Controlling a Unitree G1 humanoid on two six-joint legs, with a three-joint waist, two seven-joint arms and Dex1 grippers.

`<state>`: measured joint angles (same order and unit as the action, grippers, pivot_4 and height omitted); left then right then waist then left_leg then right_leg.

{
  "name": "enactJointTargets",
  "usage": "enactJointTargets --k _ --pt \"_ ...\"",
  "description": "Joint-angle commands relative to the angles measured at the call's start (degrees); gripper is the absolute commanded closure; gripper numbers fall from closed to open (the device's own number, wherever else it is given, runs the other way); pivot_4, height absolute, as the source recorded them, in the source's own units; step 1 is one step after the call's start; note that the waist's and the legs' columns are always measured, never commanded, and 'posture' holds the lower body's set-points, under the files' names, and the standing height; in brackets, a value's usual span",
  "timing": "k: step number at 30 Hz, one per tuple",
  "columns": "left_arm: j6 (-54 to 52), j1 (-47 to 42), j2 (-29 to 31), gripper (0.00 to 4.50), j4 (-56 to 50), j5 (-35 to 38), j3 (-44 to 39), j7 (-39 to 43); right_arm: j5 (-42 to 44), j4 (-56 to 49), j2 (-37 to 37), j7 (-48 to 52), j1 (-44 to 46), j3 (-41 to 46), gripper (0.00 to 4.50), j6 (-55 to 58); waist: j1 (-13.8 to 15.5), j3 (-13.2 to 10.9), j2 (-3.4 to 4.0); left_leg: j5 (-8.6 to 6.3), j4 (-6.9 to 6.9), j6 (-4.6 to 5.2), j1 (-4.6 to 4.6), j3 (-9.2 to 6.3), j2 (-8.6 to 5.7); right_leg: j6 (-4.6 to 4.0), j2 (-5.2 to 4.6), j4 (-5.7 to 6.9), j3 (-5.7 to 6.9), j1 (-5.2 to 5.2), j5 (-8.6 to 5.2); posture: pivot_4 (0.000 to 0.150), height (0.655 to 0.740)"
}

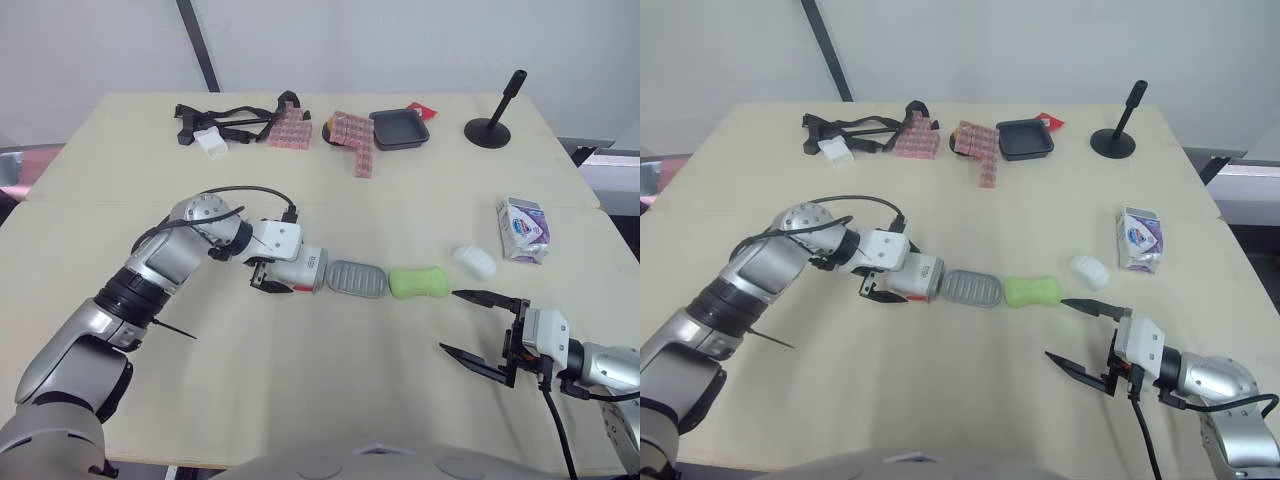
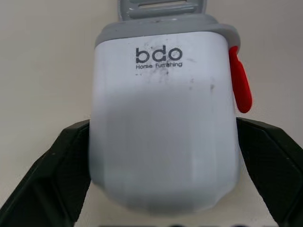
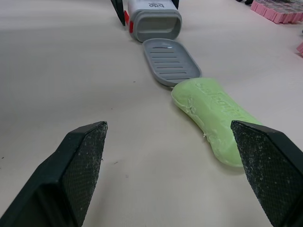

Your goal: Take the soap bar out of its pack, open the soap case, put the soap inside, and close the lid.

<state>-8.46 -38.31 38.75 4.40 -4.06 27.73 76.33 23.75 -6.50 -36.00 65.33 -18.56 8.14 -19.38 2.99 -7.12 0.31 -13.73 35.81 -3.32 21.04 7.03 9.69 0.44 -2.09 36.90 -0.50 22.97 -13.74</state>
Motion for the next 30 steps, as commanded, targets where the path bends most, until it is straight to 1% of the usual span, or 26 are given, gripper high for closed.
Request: enactJointTargets --k 1,8,11,18,21,24,26,30 --pt "-0.32 -0.3 0.72 0.01 -0.77 1.14 -2.45 0.44 0.69 -0.84 -0.57 -0.09 -0.11 1.05 0.0 -0.43 0.01 0.0 0.0 0.0 0.0 0.0 0.0 0.0 0.0 0.0 0.0 0.0 0.0 0.0 0.0 0.15 0.74" --pt "-0.45 -0.41 1.07 0.01 -0.95 1.84 -3.52 1.3 0.79 -0.68 -0.71 0.08 -0.09 1.09 0.0 -0.38 -0.02 0.0 0.0 0.0 0.0 0.0 0.0 0.0 0.0 0.0 0.0 0.0 0.0 0.0 0.0 0.15 0.74" --pt "-0.28 -0.49 2.46 0.01 -1.61 3.08 -5.5 2.04 0.92 -0.25 -0.79 0.36 -0.05 1.21 0.0 -0.55 -0.02 0.0 0.0 0.0 0.0 0.01 0.0 0.0 0.0 0.0 -0.01 0.0 0.01 0.0 0.0 0.15 0.74" --pt "-4.8 2.93 1.02 0.01 -6.75 15.34 -12.71 3.44 1.25 -0.73 -1.26 0.21 0.19 1.24 0.0 0.72 -0.01 0.0 0.0 0.0 -0.01 0.01 0.03 0.01 -0.01 -0.01 -0.03 -0.01 0.03 0.02 -0.01 0.15 0.74" --pt "-4.97 7.39 0.21 0.01 -9.21 20.56 -16.54 2.54 1.36 -0.93 -1.51 0.24 0.24 1.5 0.0 1.15 -0.13 0.0 0.0 0.0 0.0 0.02 0.03 0.01 -0.01 -0.02 -0.04 -0.01 0.03 0.03 -0.01 0.15 0.74" --pt "-2.66 12.17 -0.66 0.01 -11.01 23.38 -19.89 0.69 1.41 -0.83 -1.7 0.43 0.25 1.9 0.0 1.28 -0.25 0.0 0.0 -0.01 -0.01 0.02 0.05 0.01 -0.01 -0.02 -0.03 0.0 0.04 0.06 -0.01 0.15 0.74" --pt "-3.09 15.35 -1.11 0.01 -12.99 25.58 -22.08 -0.91 1.47 -0.81 -1.82 0.4 0.26 2.16 0.0 1.38 -0.2 0.0 0.0 -0.01 -0.01 0.02 0.07 0.01 0.0 -0.02 -0.03 -0.01 0.04 0.06 -0.01 0.15 0.74" --pt "-2.34 23.93 -0.53 0.01 -17.55 28.18 -25.77 -2.99 1.6 -0.88 -1.84 -0.28 0.28 2.82 0.0 1.93 -0.26 0.0 0.0 -0.02 -0.01 0.04 0.11 0.0 -0.01 -0.03 -0.04 -0.09 0.06 0.06 -0.02 0.15 0.74"
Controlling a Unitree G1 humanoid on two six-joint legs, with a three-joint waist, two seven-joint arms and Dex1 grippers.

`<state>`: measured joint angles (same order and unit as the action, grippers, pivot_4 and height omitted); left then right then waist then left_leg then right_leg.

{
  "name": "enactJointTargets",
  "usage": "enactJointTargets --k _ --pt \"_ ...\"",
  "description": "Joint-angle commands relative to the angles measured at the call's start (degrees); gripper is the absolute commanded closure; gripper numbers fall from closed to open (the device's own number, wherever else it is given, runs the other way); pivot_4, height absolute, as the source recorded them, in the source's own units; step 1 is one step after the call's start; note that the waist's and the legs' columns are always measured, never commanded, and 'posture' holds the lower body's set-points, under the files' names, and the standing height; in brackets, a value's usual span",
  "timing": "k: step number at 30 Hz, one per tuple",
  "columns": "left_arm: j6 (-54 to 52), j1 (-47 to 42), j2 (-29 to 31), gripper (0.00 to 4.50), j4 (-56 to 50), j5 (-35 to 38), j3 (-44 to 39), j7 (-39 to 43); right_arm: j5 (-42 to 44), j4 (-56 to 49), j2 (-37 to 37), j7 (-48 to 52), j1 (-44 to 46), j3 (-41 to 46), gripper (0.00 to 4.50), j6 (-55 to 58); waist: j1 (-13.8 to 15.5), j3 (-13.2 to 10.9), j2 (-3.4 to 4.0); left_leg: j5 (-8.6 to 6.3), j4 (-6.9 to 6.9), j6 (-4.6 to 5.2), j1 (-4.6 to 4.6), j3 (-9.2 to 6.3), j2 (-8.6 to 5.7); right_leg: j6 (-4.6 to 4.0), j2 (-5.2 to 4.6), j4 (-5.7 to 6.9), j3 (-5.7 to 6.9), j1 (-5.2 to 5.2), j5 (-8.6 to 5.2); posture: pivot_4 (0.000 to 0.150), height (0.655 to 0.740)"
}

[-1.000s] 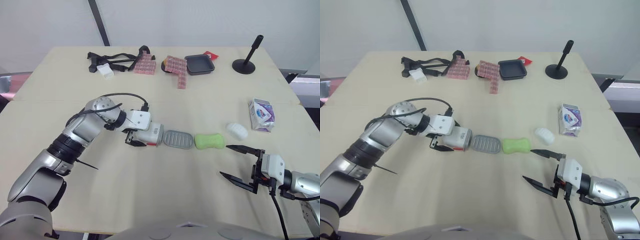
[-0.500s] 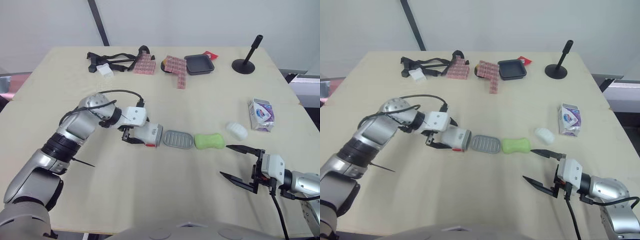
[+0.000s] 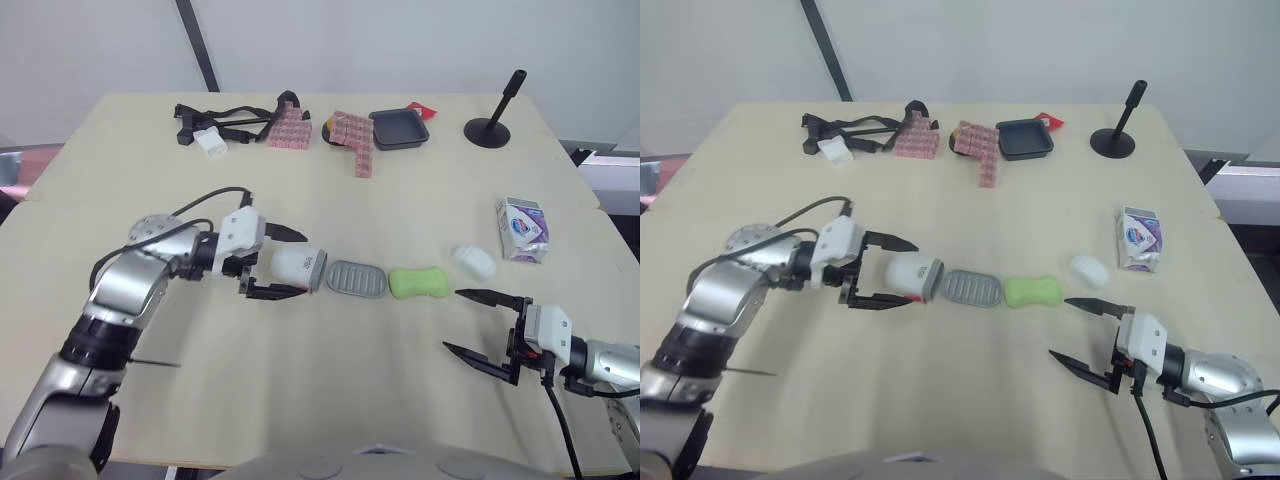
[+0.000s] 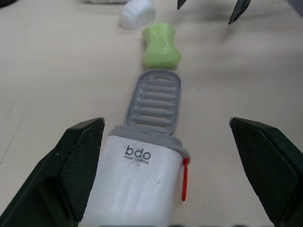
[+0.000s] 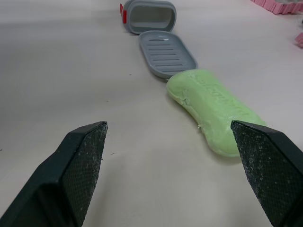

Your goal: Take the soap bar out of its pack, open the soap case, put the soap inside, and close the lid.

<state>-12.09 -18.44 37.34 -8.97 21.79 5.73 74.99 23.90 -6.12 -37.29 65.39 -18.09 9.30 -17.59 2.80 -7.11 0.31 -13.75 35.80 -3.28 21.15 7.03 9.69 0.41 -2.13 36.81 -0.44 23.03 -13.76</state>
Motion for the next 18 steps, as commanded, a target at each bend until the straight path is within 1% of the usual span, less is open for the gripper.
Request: enactJointTargets --k 1,3,6,9,11,14,18 --pt "1.74 6.46 0.96 0.01 -5.32 2.95 -4.74 -2.06 1.48 -1.27 -0.55 -0.44 -0.17 1.79 0.0 0.3 -0.11 0.0 0.0 0.0 -0.01 0.0 0.01 0.0 0.0 0.0 0.0 -0.02 0.01 0.01 0.0 0.15 0.74" --pt "2.76 11.18 0.51 0.01 -7.3 4.31 -7.02 -3.23 0.81 -1.3 -0.71 -0.82 -0.16 1.75 0.0 0.64 -0.2 0.0 0.0 -0.01 -0.02 0.02 0.03 0.0 0.01 0.0 0.0 -0.05 0.02 0.02 0.0 0.15 0.74" --pt "3.3 13.63 0.4 0.01 -8.36 5.06 -8.08 -4.43 0.2 -1.34 -0.9 -1.19 -0.19 1.63 0.0 0.84 0.08 0.0 -0.01 -0.01 -0.02 0.02 0.05 -0.01 0.01 -0.01 0.0 -0.1 0.03 0.02 -0.01 0.15 0.74" --pt "7.29 23.34 -1.02 0.01 -8.46 3.76 -11.8 -7.83 -0.31 -1.3 -0.92 -2.11 0.23 1.45 0.0 1.4 -0.51 0.02 0.01 0.01 -0.01 0.05 0.02 0.02 0.0 -0.01 -0.02 -0.12 0.0 0.02 0.0 0.15 0.74" --pt "9.15 27.23 -1.78 0.01 -7.87 3.23 -13.69 -9.64 -0.23 -1.34 -1.01 -2.14 0.2 1.49 0.0 1.35 -0.89 0.0 -0.01 -0.02 -0.1 0.08 0.05 0.03 0.0 -0.01 -0.02 -0.22 0.01 0.02 0.0 0.15 0.74" --pt "12.48 28.73 -1.02 0.01 -4.43 2.82 -14.81 -8.48 -0.21 -1.03 -1.59 -1.37 -0.02 1.57 0.0 1.04 -0.75 -0.02 -0.06 -0.01 -0.11 0.08 0.07 -0.04 0.01 -0.01 -0.01 -0.26 0.09 0.01 0.0 0.15 0.74" --pt "16.71 25.15 1.43 0.01 5.36 1.88 -16.1 -5.91 -0.07 0.11 -2.47 -0.12 0.26 1.76 0.0 0.63 -0.7 -0.02 -0.05 0.0 -0.1 0.1 -0.17 -0.03 0.0 -0.01 -0.02 -0.26 0.08 -0.2 0.0 0.15 0.74"
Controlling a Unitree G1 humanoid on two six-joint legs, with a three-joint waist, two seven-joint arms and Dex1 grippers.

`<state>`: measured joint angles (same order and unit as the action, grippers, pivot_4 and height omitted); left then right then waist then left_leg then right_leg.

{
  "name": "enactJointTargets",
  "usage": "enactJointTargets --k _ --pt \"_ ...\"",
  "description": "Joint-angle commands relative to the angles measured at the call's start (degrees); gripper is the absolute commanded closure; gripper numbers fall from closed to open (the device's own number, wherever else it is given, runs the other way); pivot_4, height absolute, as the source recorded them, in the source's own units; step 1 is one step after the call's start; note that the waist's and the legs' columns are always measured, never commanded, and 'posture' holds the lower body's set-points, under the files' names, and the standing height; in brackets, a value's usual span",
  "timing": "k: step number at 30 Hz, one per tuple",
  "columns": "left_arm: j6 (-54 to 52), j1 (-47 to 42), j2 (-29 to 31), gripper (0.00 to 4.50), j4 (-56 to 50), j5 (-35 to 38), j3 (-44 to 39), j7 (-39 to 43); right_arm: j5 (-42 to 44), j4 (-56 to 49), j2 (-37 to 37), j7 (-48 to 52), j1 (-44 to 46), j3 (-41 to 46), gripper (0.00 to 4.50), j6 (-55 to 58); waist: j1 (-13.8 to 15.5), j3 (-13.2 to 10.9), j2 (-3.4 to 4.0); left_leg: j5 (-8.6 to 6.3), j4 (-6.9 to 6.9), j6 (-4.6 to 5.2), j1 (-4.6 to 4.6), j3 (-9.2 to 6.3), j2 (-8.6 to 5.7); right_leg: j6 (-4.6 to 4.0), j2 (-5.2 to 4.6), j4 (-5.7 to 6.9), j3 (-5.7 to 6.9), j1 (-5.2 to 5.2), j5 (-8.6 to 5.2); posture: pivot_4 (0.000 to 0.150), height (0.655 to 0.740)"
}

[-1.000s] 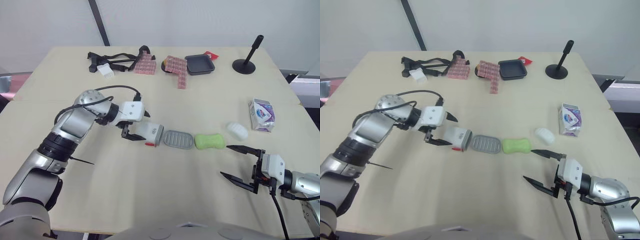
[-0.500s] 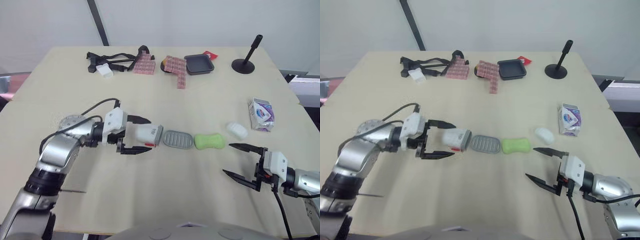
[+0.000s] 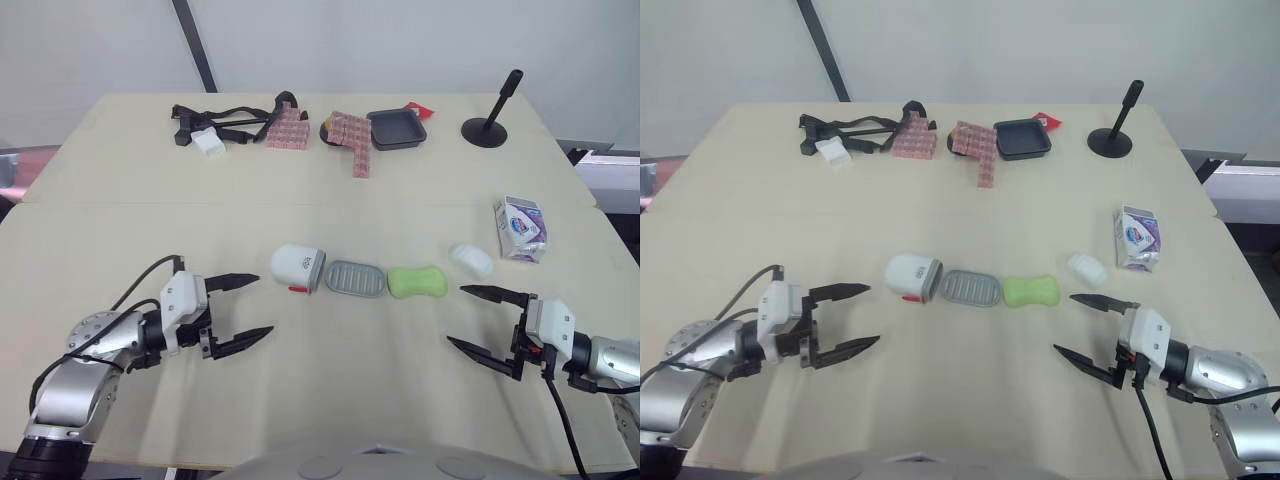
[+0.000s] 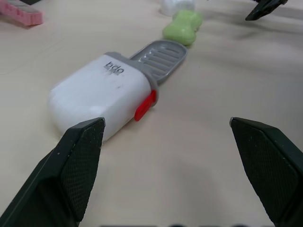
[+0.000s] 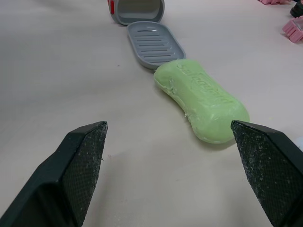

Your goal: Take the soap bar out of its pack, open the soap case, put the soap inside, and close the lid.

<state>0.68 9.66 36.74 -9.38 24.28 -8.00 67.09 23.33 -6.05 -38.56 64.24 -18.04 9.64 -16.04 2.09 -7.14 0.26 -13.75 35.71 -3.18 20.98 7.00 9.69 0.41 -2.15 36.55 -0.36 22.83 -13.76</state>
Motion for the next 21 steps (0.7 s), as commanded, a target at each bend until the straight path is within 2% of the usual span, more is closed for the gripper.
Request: enactJointTargets --k 1,4,9,16,21 --pt "4.8 -4.28 2.65 0.01 8.14 -0.75 -2.48 2.6 0.48 0.37 -1.4 1.4 0.36 1.41 0.0 -1.09 -0.02 0.0 0.0 0.0 0.0 0.0 -0.04 0.0 0.0 0.0 0.0 0.0 0.0 -0.04 0.0 0.15 0.74" --pt "6.99 -9.84 5.02 0.01 14.77 -0.31 -2.3 6.2 0.72 1.31 -2.05 2.32 1.55 1.56 0.0 -0.92 -0.12 0.0 -0.01 0.01 0.01 0.01 -0.28 0.01 -0.01 0.0 0.0 0.01 -0.02 -0.02 0.0 0.15 0.74" --pt "9.07 -13.04 7.0 0.01 18.39 0.91 -0.93 12.38 0.59 1.84 -3.28 3.45 2.92 1.42 0.0 -0.83 -0.77 0.0 -0.01 0.01 -0.02 0.03 -0.32 0.03 -0.02 0.0 -0.01 0.02 -0.03 0.0 0.0 0.15 0.74" --pt "13.15 -11.36 7.06 0.01 16.75 1.51 0.29 18.85 0.02 0.9 -6.8 5.15 3.5 1.73 0.0 -0.53 -0.41 0.01 -0.01 0.01 -0.04 0.03 -0.22 0.06 0.0 0.0 -0.02 0.04 -0.01 0.01 0.0 0.15 0.74" --pt "12.44 -10.94 5.74 0.01 13.48 1.48 1.3 17.21 2.07 -4.47 -13.02 5.86 8.48 0.41 0.0 9.95 -0.03 0.01 0.02 0.01 0.03 0.04 -0.2 0.07 0.0 -0.01 -0.04 0.12 -0.02 0.01 0.0 0.15 0.74"
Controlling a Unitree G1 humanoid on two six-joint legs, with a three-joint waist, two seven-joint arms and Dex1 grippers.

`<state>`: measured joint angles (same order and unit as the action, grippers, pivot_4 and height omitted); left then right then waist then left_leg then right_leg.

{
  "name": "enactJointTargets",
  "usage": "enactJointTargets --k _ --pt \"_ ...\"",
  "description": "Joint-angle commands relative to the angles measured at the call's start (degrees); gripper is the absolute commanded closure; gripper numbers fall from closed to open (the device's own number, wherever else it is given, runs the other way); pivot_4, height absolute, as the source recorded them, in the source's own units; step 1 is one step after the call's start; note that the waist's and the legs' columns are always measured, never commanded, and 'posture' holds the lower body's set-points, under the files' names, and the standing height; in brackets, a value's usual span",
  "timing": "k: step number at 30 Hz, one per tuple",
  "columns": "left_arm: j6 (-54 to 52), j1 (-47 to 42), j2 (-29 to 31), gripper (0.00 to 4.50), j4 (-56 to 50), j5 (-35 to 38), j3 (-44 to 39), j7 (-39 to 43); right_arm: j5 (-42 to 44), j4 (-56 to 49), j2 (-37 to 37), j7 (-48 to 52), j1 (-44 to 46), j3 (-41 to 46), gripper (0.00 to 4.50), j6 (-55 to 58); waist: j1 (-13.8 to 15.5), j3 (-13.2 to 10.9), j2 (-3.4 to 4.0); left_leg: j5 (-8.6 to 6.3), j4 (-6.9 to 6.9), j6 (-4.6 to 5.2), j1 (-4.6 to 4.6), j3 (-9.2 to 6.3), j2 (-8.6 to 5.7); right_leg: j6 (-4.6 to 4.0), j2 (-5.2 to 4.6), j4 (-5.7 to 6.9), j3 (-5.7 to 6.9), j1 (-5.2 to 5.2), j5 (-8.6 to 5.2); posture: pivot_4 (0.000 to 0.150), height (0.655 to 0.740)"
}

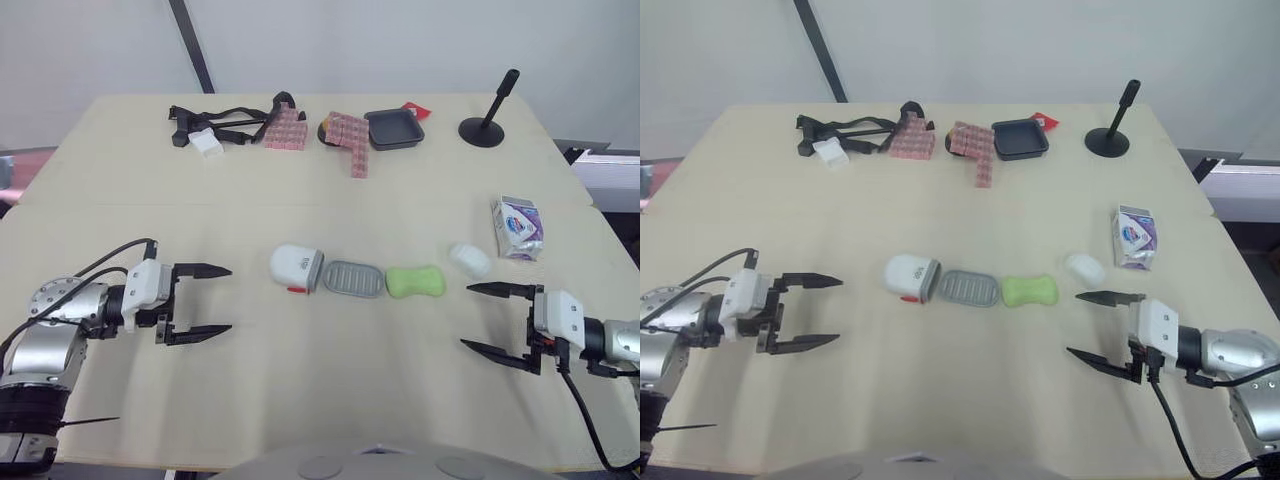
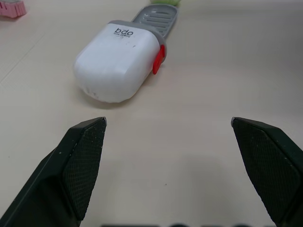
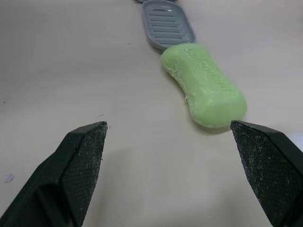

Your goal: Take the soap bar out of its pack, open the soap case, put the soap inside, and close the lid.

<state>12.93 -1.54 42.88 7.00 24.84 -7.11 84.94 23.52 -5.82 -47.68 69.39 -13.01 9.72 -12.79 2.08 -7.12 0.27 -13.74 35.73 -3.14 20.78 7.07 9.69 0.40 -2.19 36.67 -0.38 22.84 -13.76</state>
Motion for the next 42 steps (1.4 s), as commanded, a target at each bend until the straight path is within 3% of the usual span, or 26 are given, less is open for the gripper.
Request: enactJointTargets --k 1,4,10,13,22,42 --pt "0.07 0.48 -0.63 0.01 -3.58 0.91 0.63 -0.91 2.14 -6.13 -5.56 0.92 5.45 -0.55 0.0 10.01 -0.07 -0.01 0.02 0.0 0.02 0.0 0.04 0.01 0.0 0.0 0.0 0.03 -0.02 -0.01 0.0 0.15 0.74" --pt "-0.34 0.87 -0.92 0.01 -5.06 1.14 1.18 -1.46 2.91 -9.38 -7.95 -0.05 10.63 -2.65 0.0 18.77 -0.21 0.01 -0.03 0.03 0.02 0.04 0.11 -0.01 0.01 0.0 0.02 0.12 -0.02 0.0 0.0 0.15 0.74" --pt "-1.07 1.14 -1.05 0.01 -6.12 1.47 1.33 -2.04 3.07 -11.79 -8.29 -0.01 13.27 -3.68 0.0 24.31 1.35 0.03 -0.05 0.03 0.12 0.04 0.32 -0.03 0.08 0.01 0.06 0.15 0.13 0.44 0.0 0.15 0.74" --pt "-2.38 2.87 -2.44 0.01 -9.86 1.7 2.01 -4.63 -4.08 -10.95 -6.84 -1.25 24.41 -14.56 0.0 30.99 0.5 0.02 -0.06 0.03 0.38 0.04 0.6 0.04 0.08 0.01 0.05 0.52 0.04 0.82 0.01 0.15 0.74" --pt "-4.66 3.51 -3.0 0.01 -12.16 1.44 2.15 -7.73 -8.12 -10.64 -2.77 -2.37 32.48 -23.18 0.0 37.61 0.99 0.01 -0.04 0.06 0.54 0.03 0.61 0.1 0.14 0.01 0.08 0.81 -0.01 0.93 0.01 0.15 0.74" --pt "-6.5 4.06 -3.76 0.01 -15.44 1.89 3.25 -10.16 -13.78 -6.26 -0.61 -1.93 36.98 -27.88 0.0 40.41 1.1 0.01 -0.04 0.09 0.53 -0.08 0.61 0.14 0.13 0.27 0.1 0.86 -0.07 0.95 0.16 0.15 0.74"
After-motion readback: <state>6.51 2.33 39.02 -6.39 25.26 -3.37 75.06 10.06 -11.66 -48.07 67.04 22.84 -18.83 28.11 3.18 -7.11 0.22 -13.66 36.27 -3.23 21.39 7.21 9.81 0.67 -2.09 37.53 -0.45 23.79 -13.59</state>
